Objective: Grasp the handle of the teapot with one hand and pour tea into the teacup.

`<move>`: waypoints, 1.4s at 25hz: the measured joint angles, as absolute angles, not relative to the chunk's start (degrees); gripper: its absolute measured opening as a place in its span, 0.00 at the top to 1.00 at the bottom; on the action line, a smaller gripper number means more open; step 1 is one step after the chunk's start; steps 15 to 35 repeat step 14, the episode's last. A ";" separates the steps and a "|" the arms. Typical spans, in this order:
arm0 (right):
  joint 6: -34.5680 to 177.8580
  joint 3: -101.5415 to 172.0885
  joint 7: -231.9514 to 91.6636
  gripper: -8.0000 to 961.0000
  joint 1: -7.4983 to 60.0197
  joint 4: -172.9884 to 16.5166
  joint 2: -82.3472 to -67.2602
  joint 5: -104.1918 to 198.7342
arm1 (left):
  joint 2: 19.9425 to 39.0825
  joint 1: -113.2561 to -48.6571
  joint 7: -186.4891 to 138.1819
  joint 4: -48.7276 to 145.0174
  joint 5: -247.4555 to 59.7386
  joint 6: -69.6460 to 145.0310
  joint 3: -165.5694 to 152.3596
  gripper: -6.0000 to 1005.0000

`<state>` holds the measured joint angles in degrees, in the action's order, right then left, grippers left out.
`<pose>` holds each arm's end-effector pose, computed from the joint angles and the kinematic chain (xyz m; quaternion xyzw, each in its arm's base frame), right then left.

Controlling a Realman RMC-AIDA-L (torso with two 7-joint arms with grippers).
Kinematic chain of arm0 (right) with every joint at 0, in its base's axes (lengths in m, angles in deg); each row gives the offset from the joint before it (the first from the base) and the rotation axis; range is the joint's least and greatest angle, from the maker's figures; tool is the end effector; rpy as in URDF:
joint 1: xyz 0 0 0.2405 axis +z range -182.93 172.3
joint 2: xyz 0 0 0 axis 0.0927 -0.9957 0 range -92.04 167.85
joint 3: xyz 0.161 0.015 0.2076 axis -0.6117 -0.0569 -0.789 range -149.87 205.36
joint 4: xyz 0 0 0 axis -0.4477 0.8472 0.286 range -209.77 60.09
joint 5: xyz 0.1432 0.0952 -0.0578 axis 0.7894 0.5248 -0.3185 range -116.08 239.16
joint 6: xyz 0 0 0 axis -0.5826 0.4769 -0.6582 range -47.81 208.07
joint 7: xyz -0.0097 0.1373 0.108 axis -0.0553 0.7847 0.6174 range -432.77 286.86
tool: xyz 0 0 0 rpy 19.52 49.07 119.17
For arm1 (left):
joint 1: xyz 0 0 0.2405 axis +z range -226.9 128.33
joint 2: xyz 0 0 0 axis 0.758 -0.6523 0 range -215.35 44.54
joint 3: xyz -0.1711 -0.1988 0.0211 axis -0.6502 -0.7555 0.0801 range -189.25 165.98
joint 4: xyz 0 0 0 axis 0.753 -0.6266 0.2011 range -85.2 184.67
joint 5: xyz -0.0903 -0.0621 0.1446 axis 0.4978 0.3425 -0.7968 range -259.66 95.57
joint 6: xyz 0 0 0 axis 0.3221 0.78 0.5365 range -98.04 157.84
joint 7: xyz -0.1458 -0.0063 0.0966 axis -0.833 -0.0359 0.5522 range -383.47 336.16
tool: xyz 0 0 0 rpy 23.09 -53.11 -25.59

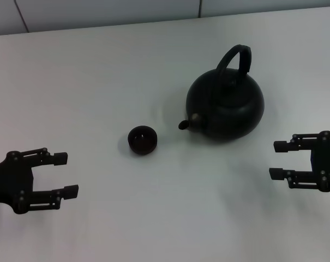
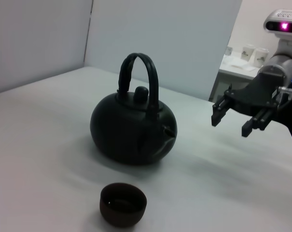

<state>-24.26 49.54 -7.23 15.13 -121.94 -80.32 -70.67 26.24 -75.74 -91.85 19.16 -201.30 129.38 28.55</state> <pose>0.3089 0.2489 0.0103 -0.9557 0.1802 0.1724 0.1566 -0.2805 0.2718 -0.0075 -0.9620 -0.1699 -0.2047 0.0623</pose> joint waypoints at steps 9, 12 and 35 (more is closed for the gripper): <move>-23.59 49.54 -7.31 0.35 16.50 -121.60 -80.78 -71.53 | 26.15 -75.77 -91.89 18.59 -200.80 130.19 28.10 0.20; -23.11 49.54 -7.49 0.35 16.79 -121.21 -80.80 -71.56 | 26.21 -75.79 -91.91 18.56 -200.81 130.19 28.09 0.20; -22.76 49.54 -7.55 0.35 16.98 -120.91 -80.84 -71.58 | 26.21 -75.80 -91.91 18.55 -200.81 130.19 28.09 0.20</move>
